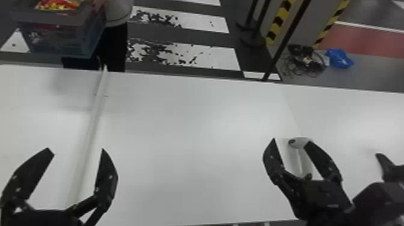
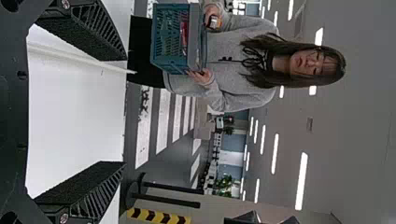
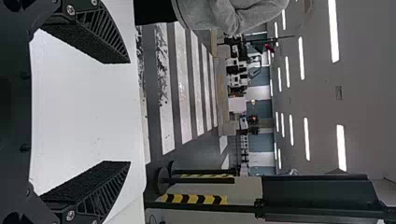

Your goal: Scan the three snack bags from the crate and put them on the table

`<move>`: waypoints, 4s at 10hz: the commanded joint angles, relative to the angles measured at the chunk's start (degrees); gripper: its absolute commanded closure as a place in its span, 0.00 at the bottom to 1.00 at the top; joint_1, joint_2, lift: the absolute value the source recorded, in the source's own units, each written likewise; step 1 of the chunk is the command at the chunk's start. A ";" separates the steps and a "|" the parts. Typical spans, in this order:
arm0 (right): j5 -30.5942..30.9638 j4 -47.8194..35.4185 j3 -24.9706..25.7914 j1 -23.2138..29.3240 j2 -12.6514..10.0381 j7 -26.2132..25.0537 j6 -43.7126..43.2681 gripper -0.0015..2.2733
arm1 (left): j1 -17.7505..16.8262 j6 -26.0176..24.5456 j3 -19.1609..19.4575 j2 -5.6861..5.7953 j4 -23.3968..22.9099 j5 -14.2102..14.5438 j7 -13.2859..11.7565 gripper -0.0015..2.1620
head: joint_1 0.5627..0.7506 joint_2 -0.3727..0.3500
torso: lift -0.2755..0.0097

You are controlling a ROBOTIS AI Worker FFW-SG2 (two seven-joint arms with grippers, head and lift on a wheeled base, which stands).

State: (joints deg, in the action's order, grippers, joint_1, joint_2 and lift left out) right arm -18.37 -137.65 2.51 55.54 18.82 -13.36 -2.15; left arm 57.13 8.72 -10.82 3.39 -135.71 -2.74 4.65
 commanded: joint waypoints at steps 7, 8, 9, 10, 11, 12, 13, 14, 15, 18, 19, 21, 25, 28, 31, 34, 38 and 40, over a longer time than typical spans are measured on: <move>0.00 -0.08 -0.13 0.01 -0.01 -0.08 -0.18 0.05 | -0.26 0.11 0.80 -0.23 0.18 0.81 -1.93 0.03 | 0.70 0.23 | 0.64; 0.00 -0.08 0.04 0.09 -0.01 -0.08 -0.35 0.05 | -0.70 0.11 0.89 -0.23 0.36 1.42 -2.02 0.03 | 0.70 0.23 | 0.64; 0.00 -0.08 0.22 0.27 -0.01 -0.08 -0.70 0.05 | -1.14 0.11 0.89 -0.31 0.80 1.69 -2.37 0.03 | 0.70 0.23 | 0.64; 0.09 -0.08 0.22 0.27 -0.01 -0.08 -0.88 0.05 | -1.49 0.11 0.98 -0.31 1.06 1.95 -2.72 0.03 | 0.70 0.23 | 0.64; 0.35 -0.08 0.13 0.36 -0.01 -0.08 -0.70 0.05 | -1.67 0.11 1.68 -0.31 1.06 2.65 -3.16 0.03 | 0.70 0.23 | 0.64; 0.53 -0.08 -0.31 0.27 -0.18 -0.08 -0.70 0.05 | -2.02 -0.07 3.00 -0.40 0.98 3.71 -3.95 0.03 | 0.70 0.23 | 0.64; 1.41 0.10 -1.10 0.01 -0.18 -0.08 -0.70 0.05 | -3.34 -4.46 4.67 -0.49 0.01 4.24 -4.74 0.03 | 0.70 0.24 | 0.64; 2.11 0.54 -1.98 -0.43 -0.36 -0.08 -0.70 0.05 | -5.98 -12.55 6.78 -0.75 -1.57 5.29 -4.92 0.04 | 0.70 0.27 | 0.64; 2.28 1.07 -2.42 -1.58 -0.36 -0.08 -0.70 0.05 | -8.88 -18.52 9.15 -0.93 -2.80 7.40 -5.44 0.04 | 0.70 0.32 | 0.64; 2.81 2.21 -2.86 -2.98 0.34 -0.08 -0.70 0.05 | -18.10 -30.83 14.77 -0.93 -1.05 11.44 -6.59 0.04 | 0.70 0.43 | 0.64; 3.25 2.65 -3.30 -3.07 0.78 -0.08 -0.70 0.05 | -22.15 -34.70 16.97 -0.84 0.98 12.94 -6.94 0.04 | 0.70 0.47 | 0.64; 4.31 4.05 -5.32 -4.04 2.72 -0.08 -0.70 0.05 | -28.21 -39.27 20.14 -0.84 2.73 14.08 -6.76 0.04 | 0.70 0.53 | 0.64; 4.92 7.83 -8.48 -7.03 4.48 -0.08 -0.35 0.05 | -41.57 -54.56 25.06 -0.31 8.18 13.47 -6.50 0.04 | 0.70 0.68 | 0.64; 5.54 8.36 -8.57 -7.29 4.30 -0.17 0.00 0.05 | -45.79 -57.55 26.90 0.39 12.75 13.55 -7.90 0.04 | 0.70 0.74 | 0.64; 5.98 8.98 -9.63 -8.17 4.21 -0.17 -0.18 0.05 | -49.66 -62.64 27.52 0.92 17.15 12.50 -9.49 0.04 | 0.70 0.77 | 0.64; 5.98 9.06 -10.15 -8.34 3.95 -0.43 -0.18 0.05 | -53.96 -68.62 27.69 1.97 21.72 10.30 -11.33 0.07 | 0.70 0.78 | 0.64; 6.15 9.24 -10.86 -9.05 4.30 -0.52 -0.18 0.05 | -54.93 -74.77 29.98 2.59 23.21 8.98 -15.55 0.81 | 0.70 0.80 | 0.64; 6.24 9.24 -11.21 -9.05 4.30 -1.31 -0.35 0.05 | -53.52 -74.25 30.86 2.24 21.98 9.77 -14.67 0.98 | 0.70 0.82 | 0.64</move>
State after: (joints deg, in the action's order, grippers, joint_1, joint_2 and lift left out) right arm -12.15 -128.41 -8.63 46.45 23.12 -14.72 -2.41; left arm 3.09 -65.74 19.80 5.75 -113.18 6.82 -10.17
